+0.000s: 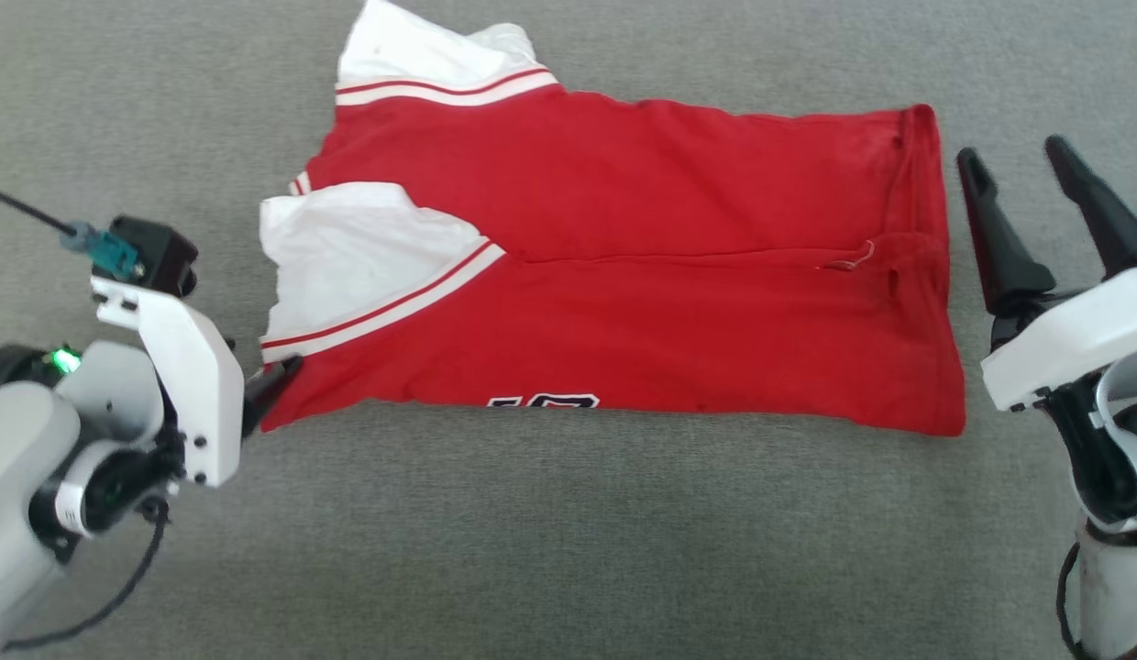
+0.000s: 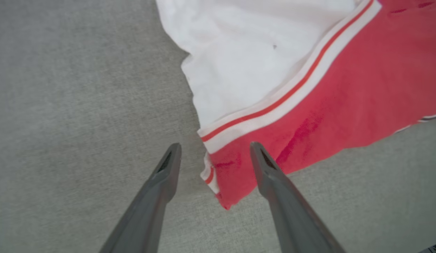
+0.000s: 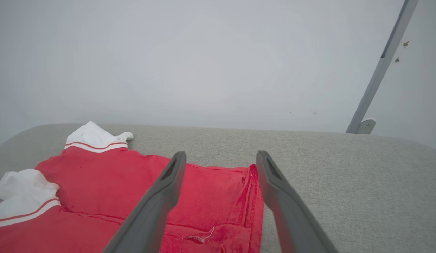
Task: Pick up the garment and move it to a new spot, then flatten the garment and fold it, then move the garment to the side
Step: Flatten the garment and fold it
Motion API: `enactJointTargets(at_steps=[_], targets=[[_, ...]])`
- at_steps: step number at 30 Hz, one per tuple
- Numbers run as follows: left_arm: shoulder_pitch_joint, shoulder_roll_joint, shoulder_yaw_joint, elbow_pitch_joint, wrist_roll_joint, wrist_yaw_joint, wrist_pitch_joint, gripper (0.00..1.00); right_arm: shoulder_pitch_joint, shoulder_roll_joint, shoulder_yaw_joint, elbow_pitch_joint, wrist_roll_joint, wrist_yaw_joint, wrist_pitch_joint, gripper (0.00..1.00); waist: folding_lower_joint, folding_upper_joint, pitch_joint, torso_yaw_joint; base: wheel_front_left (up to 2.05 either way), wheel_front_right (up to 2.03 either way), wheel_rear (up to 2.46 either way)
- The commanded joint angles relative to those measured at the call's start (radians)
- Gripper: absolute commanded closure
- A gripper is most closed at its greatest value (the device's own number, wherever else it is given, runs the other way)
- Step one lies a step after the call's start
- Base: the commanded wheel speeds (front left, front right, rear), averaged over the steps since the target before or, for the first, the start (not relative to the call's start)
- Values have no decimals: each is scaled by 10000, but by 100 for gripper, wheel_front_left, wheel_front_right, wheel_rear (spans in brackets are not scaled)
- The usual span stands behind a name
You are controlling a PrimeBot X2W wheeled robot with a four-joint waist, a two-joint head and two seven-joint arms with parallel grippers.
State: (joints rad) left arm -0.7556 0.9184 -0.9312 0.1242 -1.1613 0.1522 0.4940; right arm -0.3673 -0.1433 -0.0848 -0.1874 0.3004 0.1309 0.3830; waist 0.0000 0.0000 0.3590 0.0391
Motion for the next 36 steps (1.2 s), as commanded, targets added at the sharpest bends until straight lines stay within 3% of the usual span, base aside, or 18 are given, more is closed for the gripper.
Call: enactJointTargets(at_steps=[1,8,14,15,16,25,31,32,33,36], targets=[[141,38,43,-97,-25,115,30,0,158,53,-4,-61,-94,-1,-126,0,0,0,47,-83,0,0,0],[624,254,129,-134,-392,831,145,0,668,467,-74,-317,-48,-1,-399,0,0,0,278,-522,0,0,0],[766,-230,-69,658,-885,872,714,0,1163,606,-96,-70,33,-1,648,0,0,0,450,-766,0,0,0],[752,-333,-134,739,-900,784,792,56,1250,619,-103,35,78,-1,927,0,0,0,478,-782,0,0,0],[717,-442,-142,839,-907,722,776,100,1302,641,-85,144,93,-1,1184,0,0,0,504,-798,0,0,0],[322,-1050,-255,1345,-793,234,768,100,1165,518,62,1202,108,-1,3002,0,0,0,668,-616,0,0,0],[146,-1244,-267,1552,-747,25,694,100,1120,284,696,2266,152,2,4303,2,0,0,677,-426,0,0,0],[131,-1275,-252,1563,-744,-8,655,100,1126,271,791,2388,215,2,4500,54,0,0,675,-395,0,0,0],[118,-1303,-246,1582,-745,-57,647,100,1133,197,878,2482,232,10,4728,100,0,0,671,-353,0,0,0],[98,-1305,-241,1598,-724,-121,583,100,1003,-25,950,2359,308,7,5130,100,0,0,650,-289,0,0,0]])
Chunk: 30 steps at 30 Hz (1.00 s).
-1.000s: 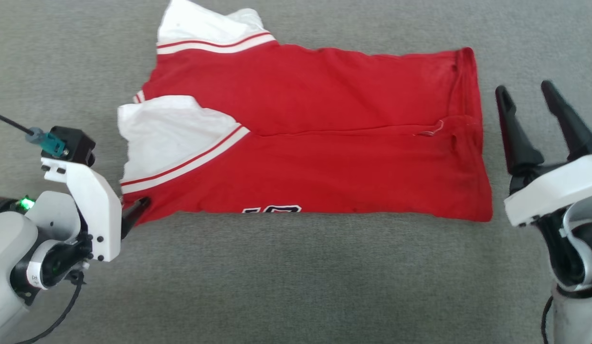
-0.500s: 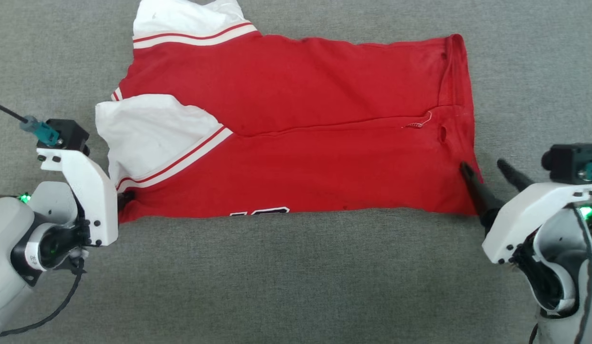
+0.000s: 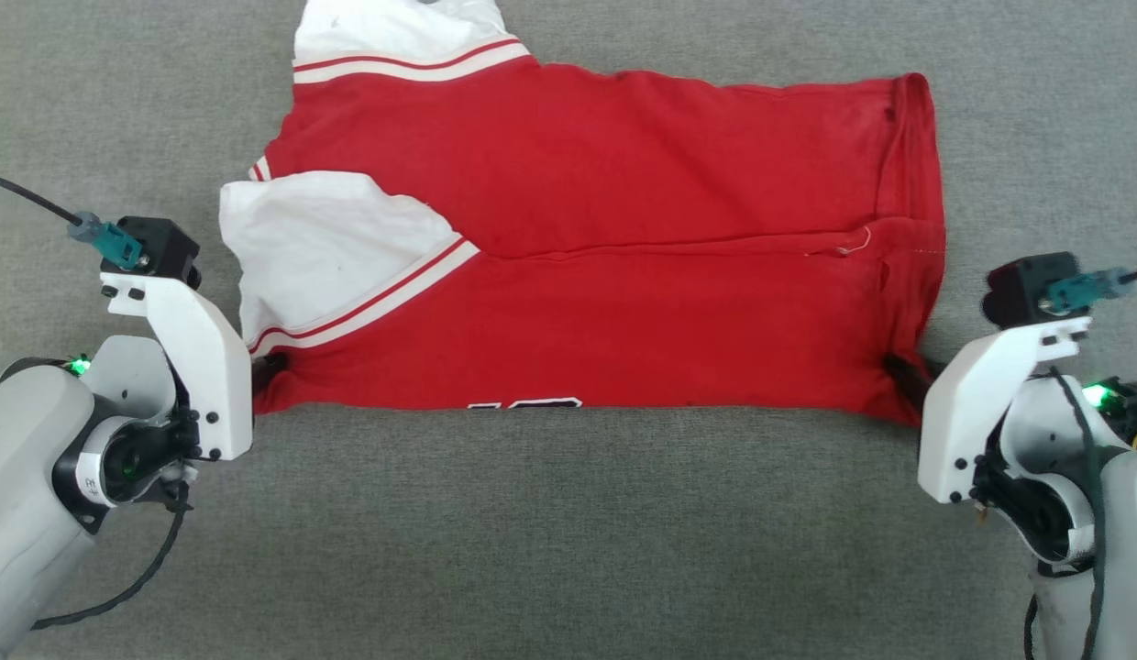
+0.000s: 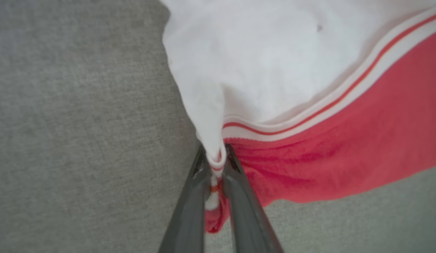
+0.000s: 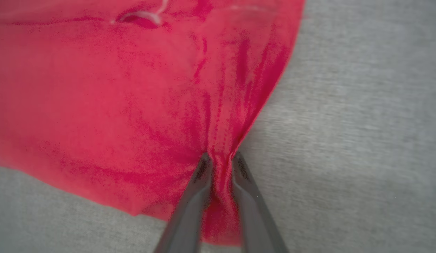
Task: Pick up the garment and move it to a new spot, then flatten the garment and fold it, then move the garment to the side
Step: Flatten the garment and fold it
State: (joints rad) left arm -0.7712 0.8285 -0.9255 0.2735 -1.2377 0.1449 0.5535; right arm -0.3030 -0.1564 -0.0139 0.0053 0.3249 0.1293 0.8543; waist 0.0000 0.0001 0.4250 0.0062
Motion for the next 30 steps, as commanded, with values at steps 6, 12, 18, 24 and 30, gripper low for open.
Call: enactJointTargets(at_steps=[6,12,18,24,30], targets=[[252,-242,-216,-41,-53,-55,78,100,236,-333,183,-230,300,14,1218,100,0,-1,-97,133,0,0,0],[400,391,-35,-781,-312,328,400,100,200,-885,-61,-1234,617,13,2064,100,0,-1,-251,248,0,0,0],[732,1230,104,-2115,-447,1086,629,100,668,-1318,-253,-2176,1081,13,3060,100,0,-1,-360,362,0,0,0],[1381,1864,149,-3534,-690,1934,732,100,1333,-1430,-672,-3164,1282,13,4005,100,0,-1,-350,446,0,0,0],[1954,2095,86,-4225,-913,2377,591,100,1843,-1154,-919,-3451,1086,13,4421,100,0,-1,-328,461,0,0,0]])
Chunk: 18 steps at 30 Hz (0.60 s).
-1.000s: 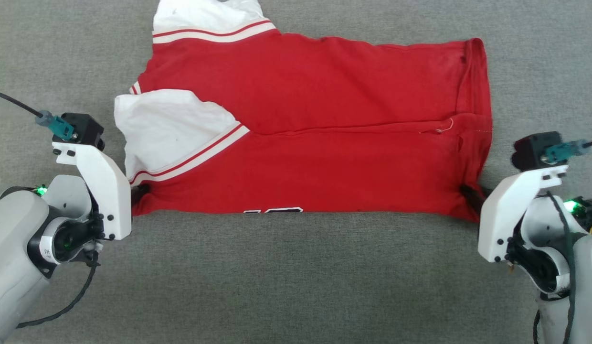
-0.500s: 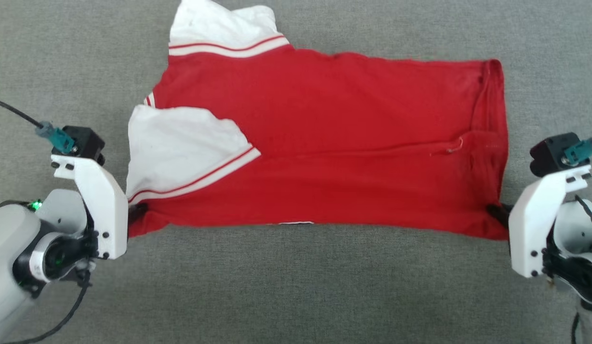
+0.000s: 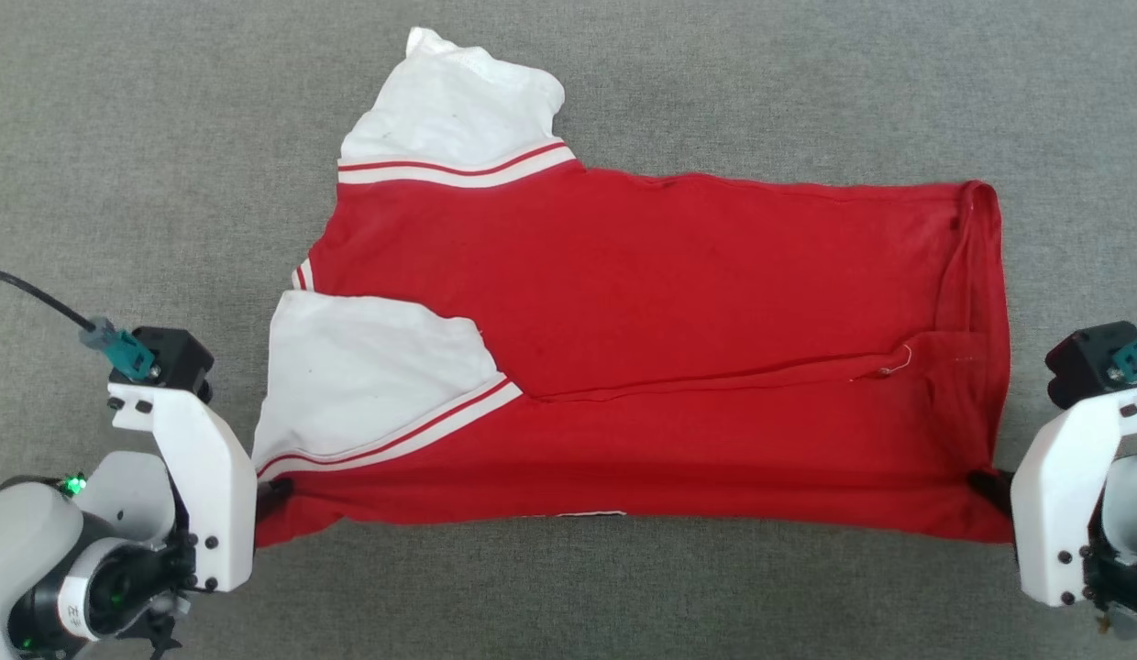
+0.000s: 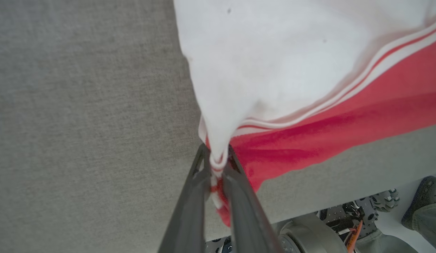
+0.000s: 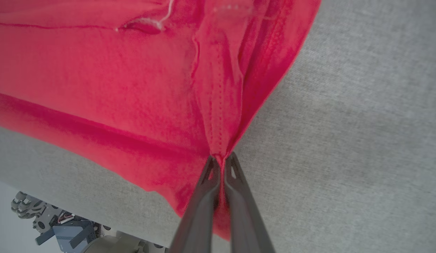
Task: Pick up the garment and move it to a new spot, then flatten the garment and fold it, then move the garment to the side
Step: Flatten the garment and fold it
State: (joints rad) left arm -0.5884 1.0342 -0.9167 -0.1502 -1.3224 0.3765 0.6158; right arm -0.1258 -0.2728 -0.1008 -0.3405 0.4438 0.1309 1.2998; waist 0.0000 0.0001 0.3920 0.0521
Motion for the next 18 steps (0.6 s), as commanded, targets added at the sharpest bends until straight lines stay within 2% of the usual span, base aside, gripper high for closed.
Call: enactJointTargets(at_steps=[1,3,4,5,6,7,11,18], targets=[[193,4,-26,8,-63,82,-71,100,121,58,-23,68,-160,-3,-92,100,0,-1,2,3,0,0,0],[261,-117,-65,114,-63,107,-140,100,141,185,68,207,-233,-3,-287,100,0,-1,-16,3,0,0,0],[274,-164,-85,175,-52,73,-171,89,126,186,141,277,-297,-3,-424,85,0,-1,-31,2,0,0,0],[264,-187,-114,240,10,-7,-196,61,132,199,205,372,-340,-3,-551,61,0,-1,-55,-7,0,0,0],[239,-202,-109,314,59,-34,-230,2,126,230,251,417,-364,-3,-704,9,0,-1,-71,-17,0,0,0],[206,-230,-107,370,53,-59,-210,0,118,276,282,447,-366,-3,-837,0,0,-1,-91,-20,0,0,0],[-318,17,116,388,153,-99,27,0,20,410,127,111,-447,-1,-1434,0,0,-1,-210,-107,0,0,0],[-1527,376,603,412,631,-424,184,0,-225,1175,-380,-610,-672,-1,-2799,0,0,-1,-213,-515,0,0,0]])
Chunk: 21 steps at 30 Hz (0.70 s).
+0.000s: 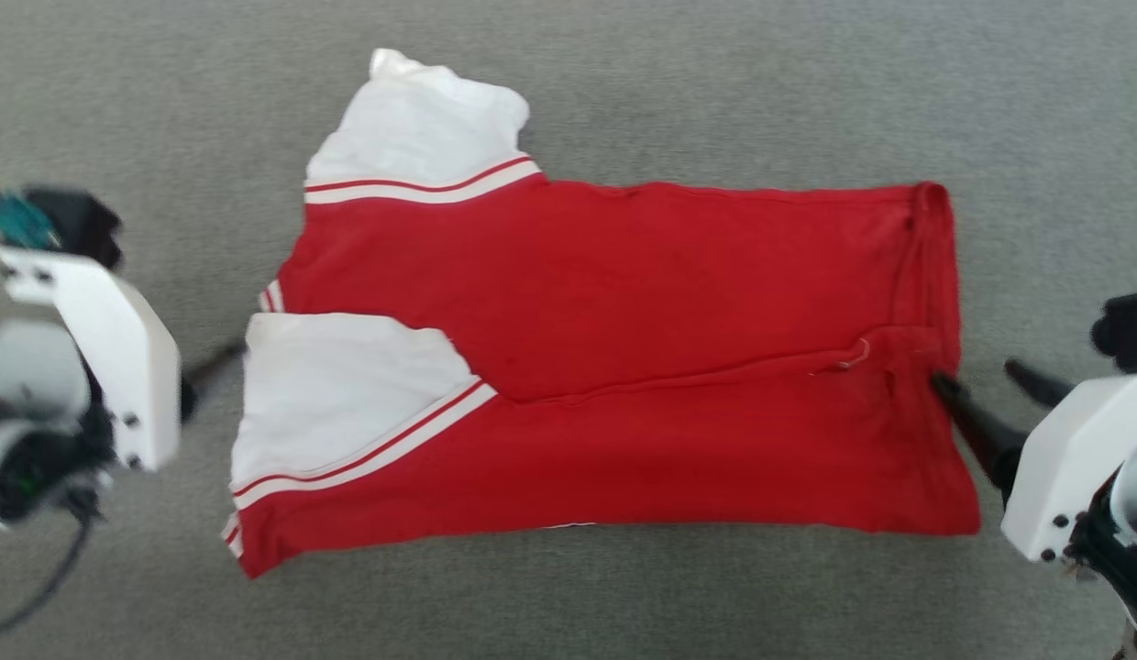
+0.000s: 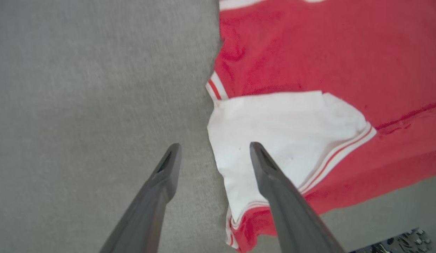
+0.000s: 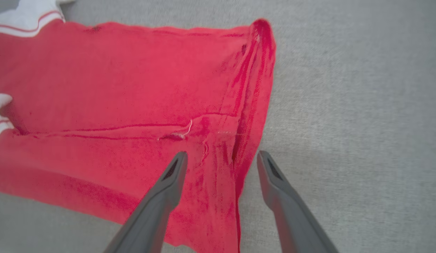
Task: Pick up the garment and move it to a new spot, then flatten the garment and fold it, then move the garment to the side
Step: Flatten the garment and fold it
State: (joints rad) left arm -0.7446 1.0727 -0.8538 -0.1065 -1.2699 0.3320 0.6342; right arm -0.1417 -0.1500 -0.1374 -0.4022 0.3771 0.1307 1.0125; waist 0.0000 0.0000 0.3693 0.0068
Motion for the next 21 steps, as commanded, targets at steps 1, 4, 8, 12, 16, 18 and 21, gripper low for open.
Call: enactJointTargets(at_steps=[1,4,8,12,16,18,21], targets=[[-185,55,30,77,229,-126,38,0,-125,74,-58,-110,-136,1,-228,0,0,0,37,-167,0,0,0],[-885,98,250,567,459,-505,81,0,-288,539,-69,-334,-283,1,-1201,0,0,0,130,-545,0,0,0],[-1835,-37,489,1445,811,-1150,14,0,-642,867,78,-449,-442,1,-2979,0,0,0,322,-1141,0,0,0],[-2652,-260,615,2593,1041,-1698,67,0,-946,966,671,-193,-606,1,-4705,0,0,0,542,-1825,0,0,0],[-3353,-591,676,3633,1180,-2093,189,0,-1252,997,1070,235,-735,1,-6243,0,0,0,765,-2422,0,0,0],[-3668,-734,620,4077,1321,-2283,308,0,-1381,1003,1275,480,-644,1,-6825,0,0,0,882,-2685,0,0,0],[-4088,-1007,567,4690,1384,-2508,457,0,-1490,996,1507,858,-409,1,-7394,0,0,0,1054,-3011,0,0,0]])
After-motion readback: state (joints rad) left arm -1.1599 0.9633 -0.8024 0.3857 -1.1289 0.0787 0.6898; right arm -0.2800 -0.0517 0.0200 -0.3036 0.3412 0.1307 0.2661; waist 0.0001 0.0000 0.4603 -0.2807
